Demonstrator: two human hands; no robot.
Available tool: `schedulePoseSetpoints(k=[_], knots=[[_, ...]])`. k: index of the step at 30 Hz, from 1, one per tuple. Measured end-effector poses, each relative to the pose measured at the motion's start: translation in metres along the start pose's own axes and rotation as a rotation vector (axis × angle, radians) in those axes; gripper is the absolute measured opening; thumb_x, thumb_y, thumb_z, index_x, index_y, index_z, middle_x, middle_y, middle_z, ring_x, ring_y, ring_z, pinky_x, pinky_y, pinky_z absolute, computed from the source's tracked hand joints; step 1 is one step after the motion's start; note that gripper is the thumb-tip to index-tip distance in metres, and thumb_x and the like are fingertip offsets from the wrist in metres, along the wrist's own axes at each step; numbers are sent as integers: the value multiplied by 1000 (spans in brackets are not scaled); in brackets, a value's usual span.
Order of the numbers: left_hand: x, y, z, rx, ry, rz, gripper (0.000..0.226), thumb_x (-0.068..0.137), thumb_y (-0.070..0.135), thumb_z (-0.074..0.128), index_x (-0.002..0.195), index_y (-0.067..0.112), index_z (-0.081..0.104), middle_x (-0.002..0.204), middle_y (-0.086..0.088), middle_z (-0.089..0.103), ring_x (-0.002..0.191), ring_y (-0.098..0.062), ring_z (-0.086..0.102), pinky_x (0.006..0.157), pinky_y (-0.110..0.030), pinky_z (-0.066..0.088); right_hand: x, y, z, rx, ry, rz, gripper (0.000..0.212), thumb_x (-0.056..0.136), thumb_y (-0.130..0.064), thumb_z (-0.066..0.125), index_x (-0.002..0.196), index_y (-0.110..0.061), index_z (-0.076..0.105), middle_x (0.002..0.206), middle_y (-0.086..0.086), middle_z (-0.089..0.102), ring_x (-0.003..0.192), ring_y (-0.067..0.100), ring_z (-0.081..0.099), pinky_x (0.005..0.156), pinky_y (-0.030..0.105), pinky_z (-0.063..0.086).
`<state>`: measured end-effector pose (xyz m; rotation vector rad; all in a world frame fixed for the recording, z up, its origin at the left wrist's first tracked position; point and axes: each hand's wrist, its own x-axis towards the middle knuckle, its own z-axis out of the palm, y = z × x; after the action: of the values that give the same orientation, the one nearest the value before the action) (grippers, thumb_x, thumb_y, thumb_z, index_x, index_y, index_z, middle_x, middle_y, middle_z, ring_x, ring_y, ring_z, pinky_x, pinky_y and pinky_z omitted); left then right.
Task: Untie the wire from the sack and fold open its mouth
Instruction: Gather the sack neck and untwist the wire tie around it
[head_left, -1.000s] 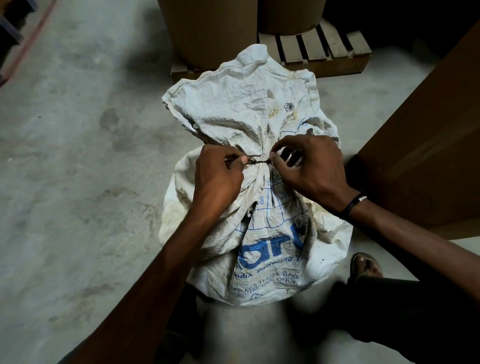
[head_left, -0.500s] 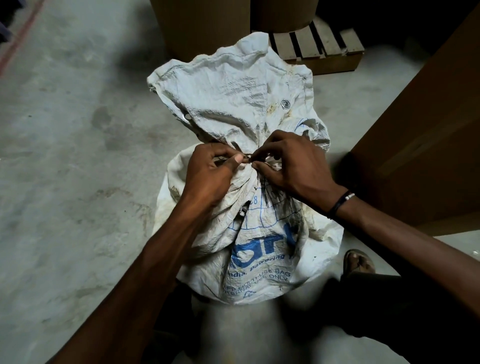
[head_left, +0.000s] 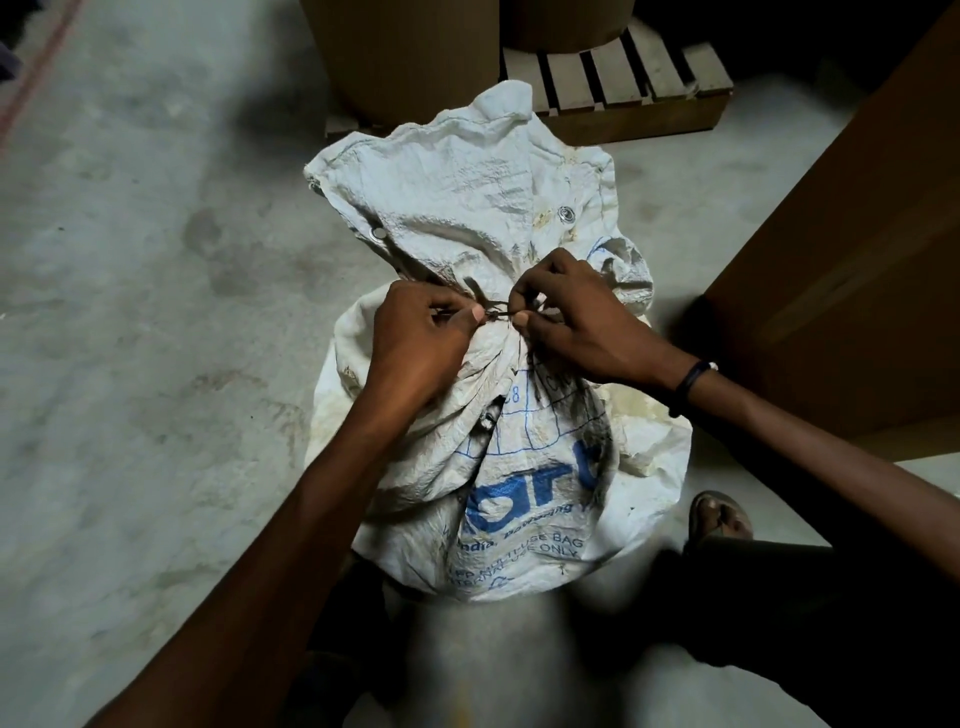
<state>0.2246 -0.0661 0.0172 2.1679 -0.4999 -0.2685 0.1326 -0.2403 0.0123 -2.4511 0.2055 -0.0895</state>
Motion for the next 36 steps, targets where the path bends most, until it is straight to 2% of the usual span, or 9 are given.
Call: schedulePoseSetpoints(k=[7,11,15,18,20,23,29,33,36], knots=[[-4,3,3,-93,11,-25,6,89,21,77,86,20,81,87,7,77,86,-6,71,79,-24,51,2,2,-4,-6,-24,-4,11,98,-29,65,104,-23,72,104,-1,46,102,22,49,84,33,38],[-5,3,2,10,-4,51,9,83,18,83,90,21,80,90,12,67,73,16,60,69,0,41,4,2,-6,124,-45,41,10,100,-23,66,104,-17,73,103,-3,47,100,13,54,79,19,41],[-9,4,6,49,5,97,26,76,9,87,101,15,80,114,-3,58,78,8,60,73,5,44,3,0,-8,250,-100,111,7,101,-20,64,99,-19,71,104,-7,45,87,0,51,75,14,39],[-10,4,10,-73,19,77,29,73,4,89,98,11,75,117,-7,56,79,-6,73,76,-15,60,4,-1,-12,328,-116,168,14,100,-15,61,90,-20,70,105,-7,47,91,8,54,80,23,43],[-10,4,10,-103,39,67,30,71,3,89,95,12,72,116,-8,55,78,-9,75,75,-21,63,5,-1,-13,355,-113,183,18,97,-10,59,85,-19,69,103,-6,47,90,10,54,82,30,44],[-11,4,10,-101,44,70,26,73,4,89,94,14,76,116,-7,55,76,-3,73,73,-12,59,6,0,-13,313,-125,159,21,95,-13,56,80,-24,66,101,-5,46,90,10,52,85,34,42],[-12,6,8,-33,23,92,17,76,9,88,89,16,80,110,-2,50,70,6,66,69,-3,52,7,5,-11,54,-182,2,22,99,-43,58,86,-26,67,108,2,50,104,23,50,88,37,42],[-13,5,5,28,17,151,16,80,13,83,94,19,81,115,-2,46,76,13,62,78,0,47,6,10,-18,286,-244,36,17,102,-32,64,88,-27,71,113,0,48,99,18,56,90,44,50],[-15,7,4,31,12,163,13,82,12,81,94,18,79,116,-3,44,81,10,59,81,3,43,5,14,-22,403,-258,79,16,102,-30,65,90,-21,71,113,3,48,92,35,61,86,55,53]])
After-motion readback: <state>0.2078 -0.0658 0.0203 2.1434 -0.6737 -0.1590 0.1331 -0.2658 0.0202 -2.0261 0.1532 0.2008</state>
